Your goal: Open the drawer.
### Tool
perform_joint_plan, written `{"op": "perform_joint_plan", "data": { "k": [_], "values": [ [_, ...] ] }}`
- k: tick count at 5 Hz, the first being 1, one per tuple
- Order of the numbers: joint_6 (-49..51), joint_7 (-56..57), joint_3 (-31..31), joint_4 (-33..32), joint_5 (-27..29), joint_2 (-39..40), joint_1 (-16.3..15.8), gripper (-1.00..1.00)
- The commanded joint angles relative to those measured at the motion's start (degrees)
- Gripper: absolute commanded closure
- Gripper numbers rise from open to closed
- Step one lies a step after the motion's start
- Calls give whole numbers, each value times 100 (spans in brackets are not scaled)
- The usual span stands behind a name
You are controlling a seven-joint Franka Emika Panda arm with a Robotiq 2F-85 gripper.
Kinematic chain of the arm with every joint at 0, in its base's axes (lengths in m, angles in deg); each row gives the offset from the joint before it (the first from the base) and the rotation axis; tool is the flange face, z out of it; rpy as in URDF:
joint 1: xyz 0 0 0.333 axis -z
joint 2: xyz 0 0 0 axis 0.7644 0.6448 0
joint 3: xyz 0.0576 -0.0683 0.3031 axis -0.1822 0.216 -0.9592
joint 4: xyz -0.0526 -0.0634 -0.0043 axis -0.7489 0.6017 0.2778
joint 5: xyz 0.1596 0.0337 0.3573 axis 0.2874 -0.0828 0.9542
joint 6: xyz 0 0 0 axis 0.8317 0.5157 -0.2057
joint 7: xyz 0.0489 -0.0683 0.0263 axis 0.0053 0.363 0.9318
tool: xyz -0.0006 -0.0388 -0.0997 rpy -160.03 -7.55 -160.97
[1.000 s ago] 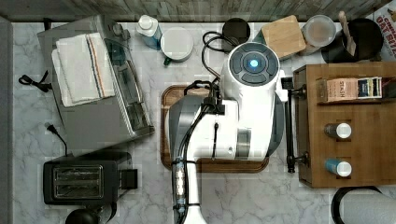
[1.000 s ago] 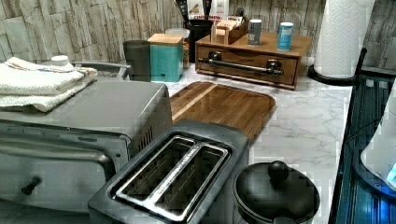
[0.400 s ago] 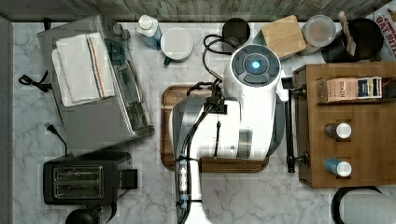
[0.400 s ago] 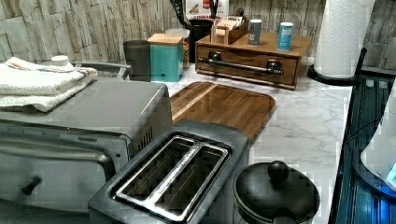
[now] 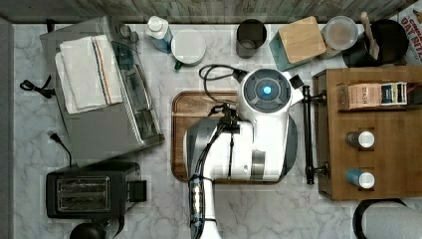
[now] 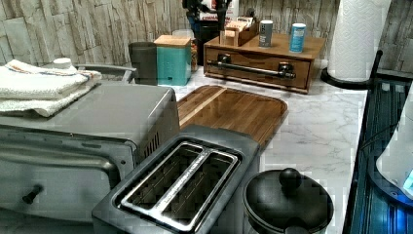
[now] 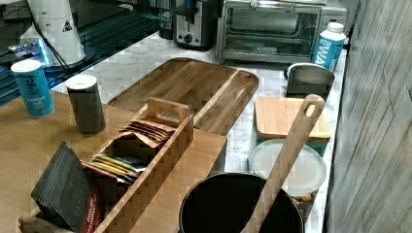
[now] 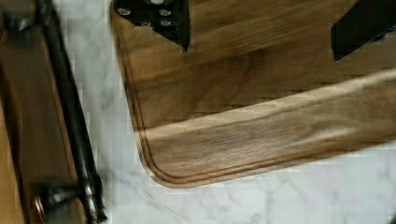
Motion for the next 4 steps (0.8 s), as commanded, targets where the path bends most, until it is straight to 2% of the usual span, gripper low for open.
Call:
{"op": "perform_joint_plan", "data": {
  "k": [1,2,4],
  "values": [
    [-1050,2116,606,-774,-177,-371,687,-100],
    [-1198,2306,734,-708,-291,-188,764,-100],
    [-1841,2988,832,-835,-72,18,1005,-100]
  ]
}}
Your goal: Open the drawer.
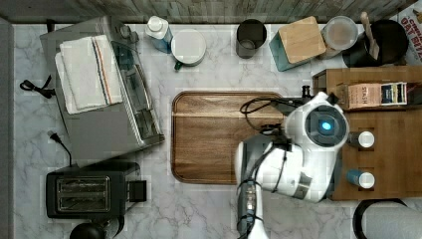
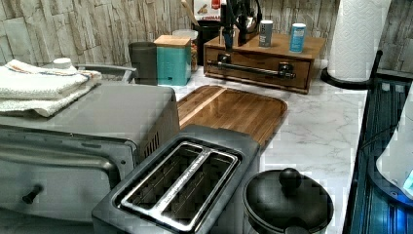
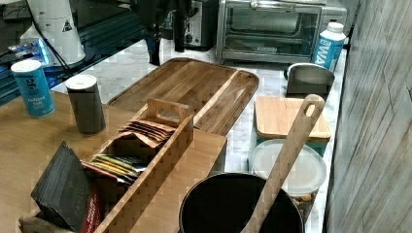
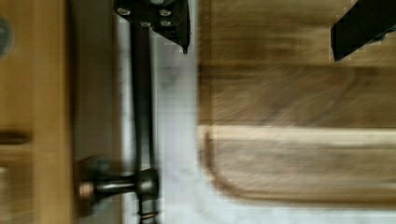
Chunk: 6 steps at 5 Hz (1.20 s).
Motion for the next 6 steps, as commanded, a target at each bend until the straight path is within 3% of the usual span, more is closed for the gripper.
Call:
{"op": "perform_joint_plan", "data": {
  "k": [1,6],
  "values": [
    [-787,1095,188,66,20,197,416,-100],
    [-1748,932,240,-371,-202,620,454,-100]
  ]
}}
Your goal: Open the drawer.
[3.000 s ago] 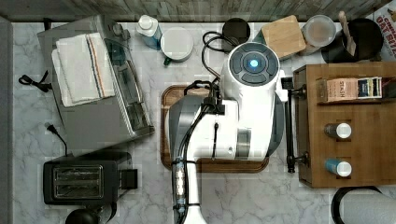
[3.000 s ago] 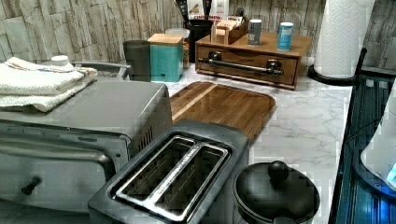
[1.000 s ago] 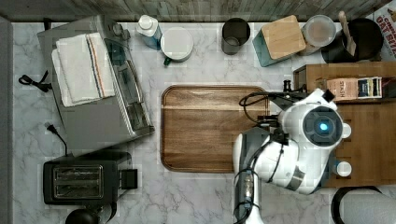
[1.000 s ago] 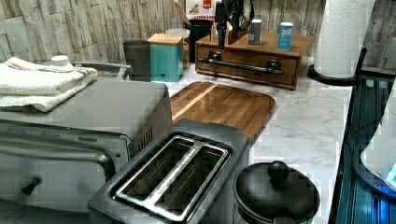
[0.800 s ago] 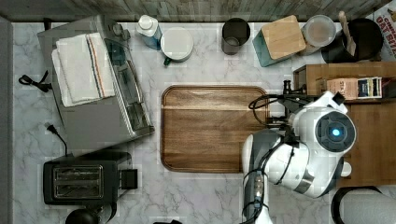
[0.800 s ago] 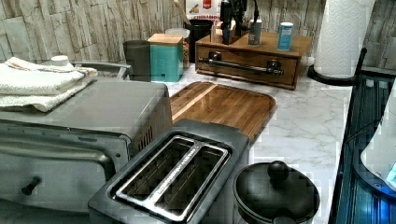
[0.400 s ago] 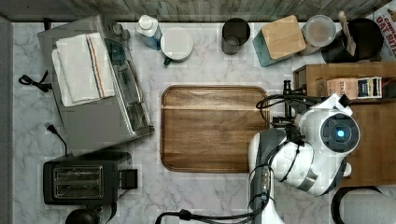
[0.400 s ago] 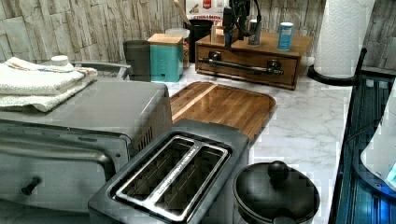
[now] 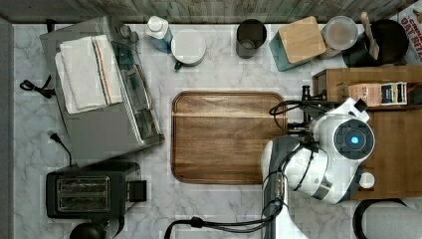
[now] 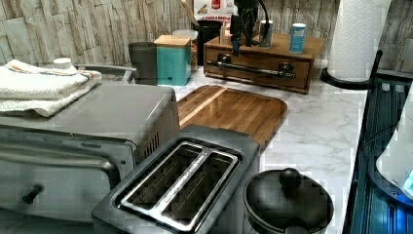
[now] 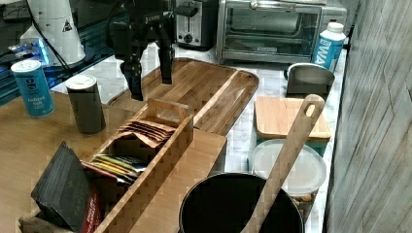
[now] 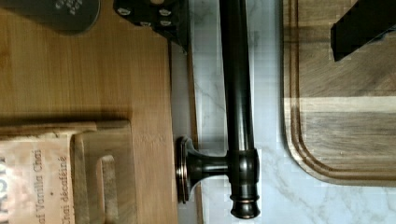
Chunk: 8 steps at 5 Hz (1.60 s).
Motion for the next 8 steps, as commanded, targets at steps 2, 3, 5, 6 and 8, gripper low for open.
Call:
{"op": "perform_joint_plan", "data": {
  "k": [2,3,5,6,8],
  "values": [
    [-1151,106,79,-493,-258,375,-26,-100],
    [-1131,295,-2,-482,40,494,13,-100],
    [-1280,-311,87,-611,-248,561,-171,-100],
    [-1449,-384,119,-524,-252,825,-211,-100],
    [-1772,-199,106,-566,-187,1056,-180,-100]
  ]
}}
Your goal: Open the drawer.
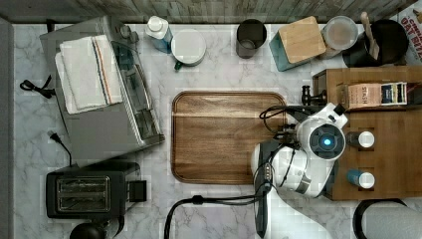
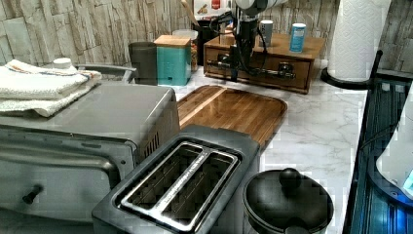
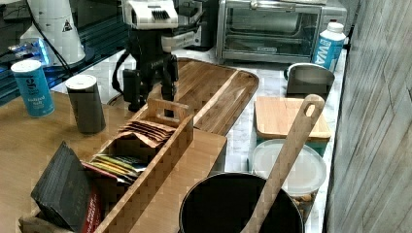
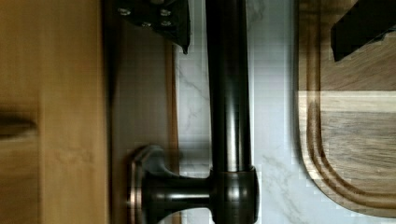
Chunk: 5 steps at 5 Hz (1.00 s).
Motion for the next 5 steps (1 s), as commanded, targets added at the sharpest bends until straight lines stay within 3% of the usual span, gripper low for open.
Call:
{"op": "perform_joint_plan", "data": {
  "k": [1,2,3,4,5],
  "values": [
    [-66,-182,98,-200,-163,-37,-201,-100],
    [114,-47,-46,-396,-88,-358,-231,-100],
    [616,1211,-747,-290,901,-394,290,-100],
    [625,1053,-935,-258,1192,-229,175,-100],
    [631,290,-823,-530,1079,-452,-366,-100]
  ]
}}
